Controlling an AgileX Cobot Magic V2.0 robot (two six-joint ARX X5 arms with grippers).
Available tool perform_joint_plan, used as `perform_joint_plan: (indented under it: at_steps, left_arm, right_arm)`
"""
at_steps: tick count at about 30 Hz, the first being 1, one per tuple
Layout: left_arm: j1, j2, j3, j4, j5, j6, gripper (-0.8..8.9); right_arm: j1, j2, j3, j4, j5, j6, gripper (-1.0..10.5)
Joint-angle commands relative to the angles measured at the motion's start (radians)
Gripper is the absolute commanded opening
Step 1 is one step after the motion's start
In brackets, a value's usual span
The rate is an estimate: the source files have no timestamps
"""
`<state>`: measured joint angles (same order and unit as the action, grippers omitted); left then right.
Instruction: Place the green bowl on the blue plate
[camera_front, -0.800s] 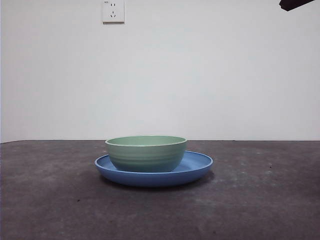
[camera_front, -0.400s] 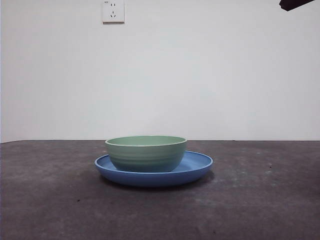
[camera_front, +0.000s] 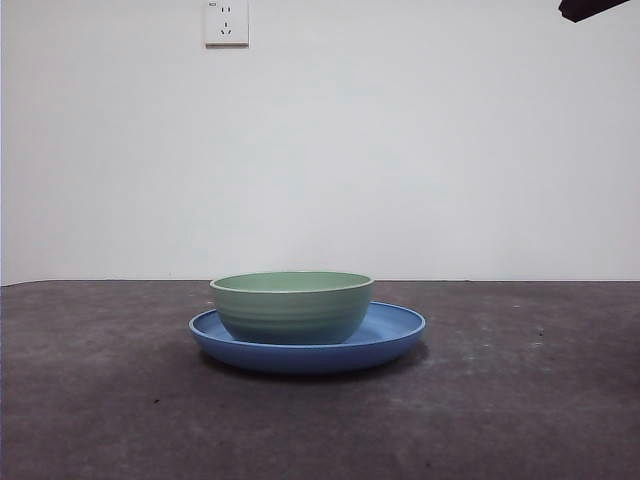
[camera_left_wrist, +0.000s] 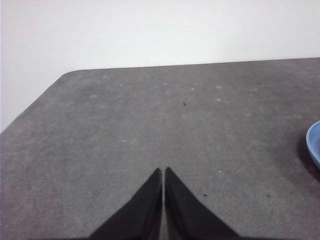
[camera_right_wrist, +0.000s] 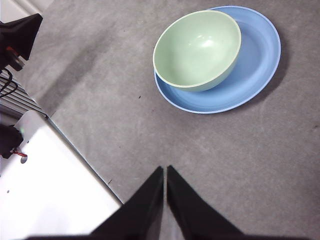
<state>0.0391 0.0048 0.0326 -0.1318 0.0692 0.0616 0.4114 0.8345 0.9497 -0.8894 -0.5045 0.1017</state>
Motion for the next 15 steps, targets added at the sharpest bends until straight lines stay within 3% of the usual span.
perform_joint_plan:
  at_steps: [1, 15]
  left_arm:
    - [0.003, -0.002, -0.021, -0.034, -0.003, -0.004, 0.08]
    - [0.003, -0.002, -0.021, -0.054, -0.003, -0.04, 0.08]
  right_arm:
    - [0.005, 0.006, 0.021, 0.007, -0.003, -0.009, 0.1]
    - [0.005, 0.006, 0.021, 0.007, -0.003, -0.01, 0.1]
